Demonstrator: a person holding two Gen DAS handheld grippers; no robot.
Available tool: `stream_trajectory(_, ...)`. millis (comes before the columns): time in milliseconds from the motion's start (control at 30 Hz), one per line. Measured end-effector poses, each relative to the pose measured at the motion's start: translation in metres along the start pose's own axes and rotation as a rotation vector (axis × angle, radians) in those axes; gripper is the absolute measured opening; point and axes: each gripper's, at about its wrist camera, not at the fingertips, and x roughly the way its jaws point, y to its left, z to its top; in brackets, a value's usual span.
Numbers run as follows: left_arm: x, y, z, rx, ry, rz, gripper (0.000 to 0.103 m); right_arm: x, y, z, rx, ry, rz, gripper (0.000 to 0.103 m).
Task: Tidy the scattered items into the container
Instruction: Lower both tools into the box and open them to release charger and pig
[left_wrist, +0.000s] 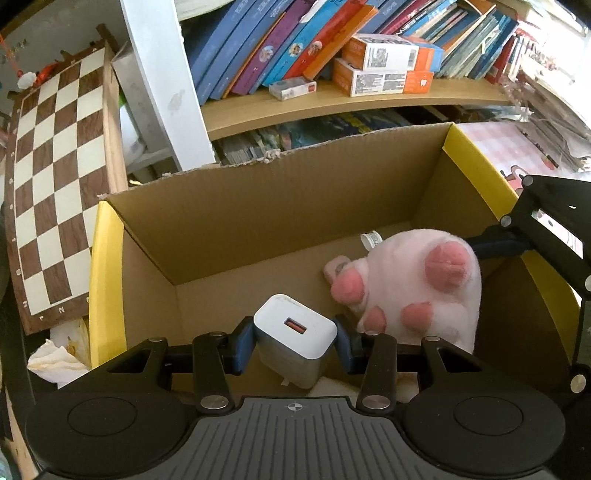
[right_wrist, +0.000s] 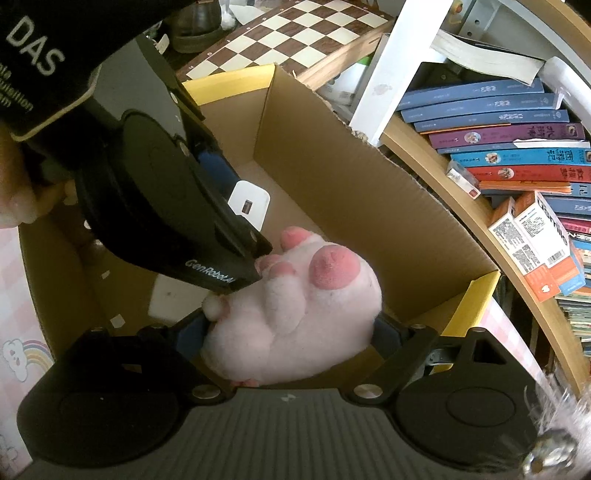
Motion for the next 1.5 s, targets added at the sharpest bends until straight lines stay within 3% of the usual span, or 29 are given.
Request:
stream_trajectory(667, 0.001, -0.002, -0.001, 0.026, -0.002, 0.011, 0.045, 0.003, 0.0, 0.001, 0.001, 0.02, -0.004, 0.09)
stream_trajectory(833, -0.001, -0.004, -0.001, 0.031, -0.018, 0.027, 0.059, 0.004, 0.0, 0.001, 0.002, 0.024, -0.008, 0.09)
stream_trajectory(1000, -0.002, -0.007, -0.002, 0.045, -0.027, 0.044, 0.067, 0.005, 0.0, 0.002, 0.003, 0.031, -0.002, 0.09)
stream_trajectory(1500, -0.016, -0.011, -0.009, 0.078, -0.101, 0.073, 0.079, 0.006, 0.001, 0.004, 0.002, 0.049, -0.011, 0.092)
